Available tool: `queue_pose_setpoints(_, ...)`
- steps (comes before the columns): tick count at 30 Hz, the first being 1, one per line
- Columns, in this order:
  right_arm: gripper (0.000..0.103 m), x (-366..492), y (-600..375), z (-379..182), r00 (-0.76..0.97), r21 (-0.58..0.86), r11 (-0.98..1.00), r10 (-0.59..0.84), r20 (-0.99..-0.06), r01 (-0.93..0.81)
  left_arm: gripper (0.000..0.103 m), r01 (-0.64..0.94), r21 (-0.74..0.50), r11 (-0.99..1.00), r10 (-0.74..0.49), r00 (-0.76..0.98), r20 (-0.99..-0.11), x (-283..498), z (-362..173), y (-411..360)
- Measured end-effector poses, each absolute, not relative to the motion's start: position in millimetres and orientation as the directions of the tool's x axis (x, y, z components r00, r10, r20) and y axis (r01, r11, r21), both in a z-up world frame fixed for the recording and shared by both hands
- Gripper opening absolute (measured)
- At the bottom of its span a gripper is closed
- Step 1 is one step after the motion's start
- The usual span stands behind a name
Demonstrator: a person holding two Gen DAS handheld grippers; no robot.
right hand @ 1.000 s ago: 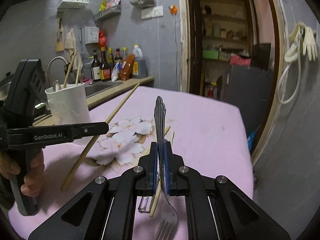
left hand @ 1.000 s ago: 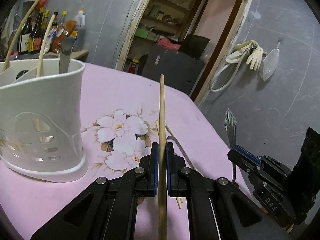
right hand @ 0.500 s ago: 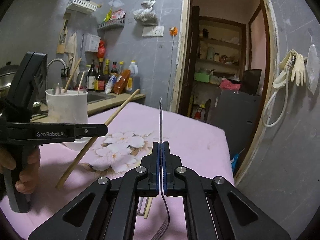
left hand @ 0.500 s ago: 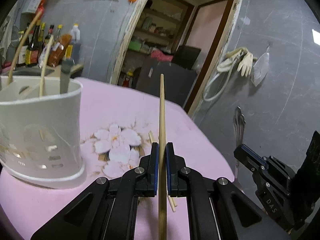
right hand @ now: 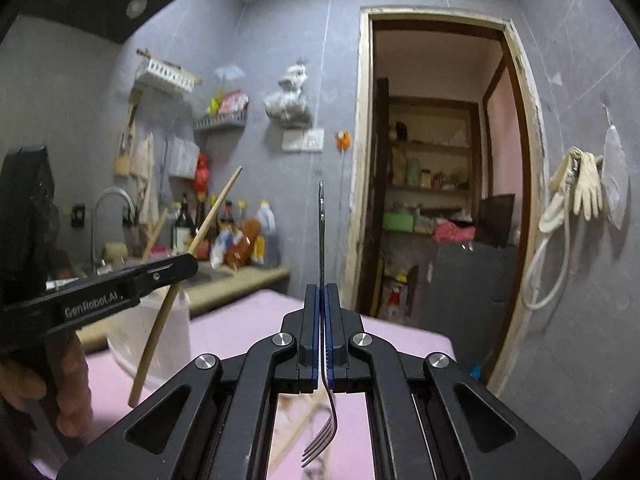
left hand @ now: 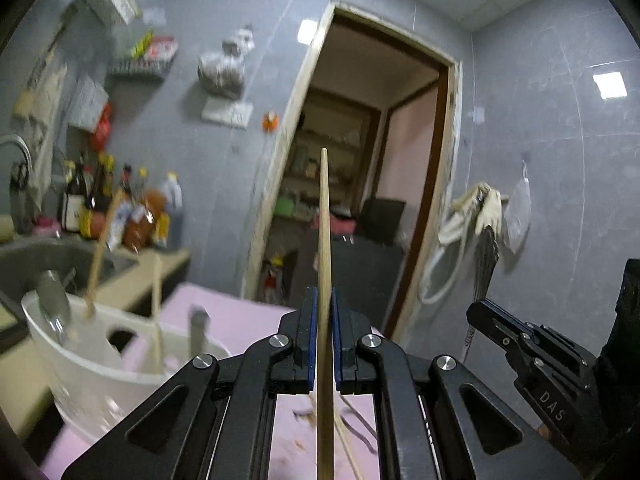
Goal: Organize utensils
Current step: 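Lift the held chopstick and fork and carry them over the white holder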
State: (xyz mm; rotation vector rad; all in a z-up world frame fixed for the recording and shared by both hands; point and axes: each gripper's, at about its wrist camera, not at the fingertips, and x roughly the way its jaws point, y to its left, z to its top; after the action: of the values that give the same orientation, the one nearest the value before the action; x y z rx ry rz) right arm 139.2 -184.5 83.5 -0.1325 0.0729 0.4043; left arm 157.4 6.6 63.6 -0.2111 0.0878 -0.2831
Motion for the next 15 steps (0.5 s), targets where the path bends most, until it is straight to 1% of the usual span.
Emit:
queue_pose_setpoints(7, 0.000, 159.4, -140.6, 113.8, 0.878, -0.088, 0.873, 0.477, -0.042, -0.479, 0.005, 0.204, -0.183, 0.962, -0.205, 0.979, 0.012, 164.9, 88.2, 63.2)
queue_pose_setpoints(9, 0.000, 165.3, -129.3, 119.0, 0.864, -0.070, 0.861, 0.502, -0.032, -0.503, 0.005, 0.181, -0.195, 0.964, -0.179, 0.983, 0.029, 166.7, 94.2, 84.4)
queue_pose_setpoints(15, 0.000, 186.1, -88.3, 131.3, 0.814, -0.003, 0.815, 0.580, -0.017, -0.580, 0.005, 0.083, -0.251, 0.964, -0.075, 0.996, 0.043, 179.0, 100.6, 148.6)
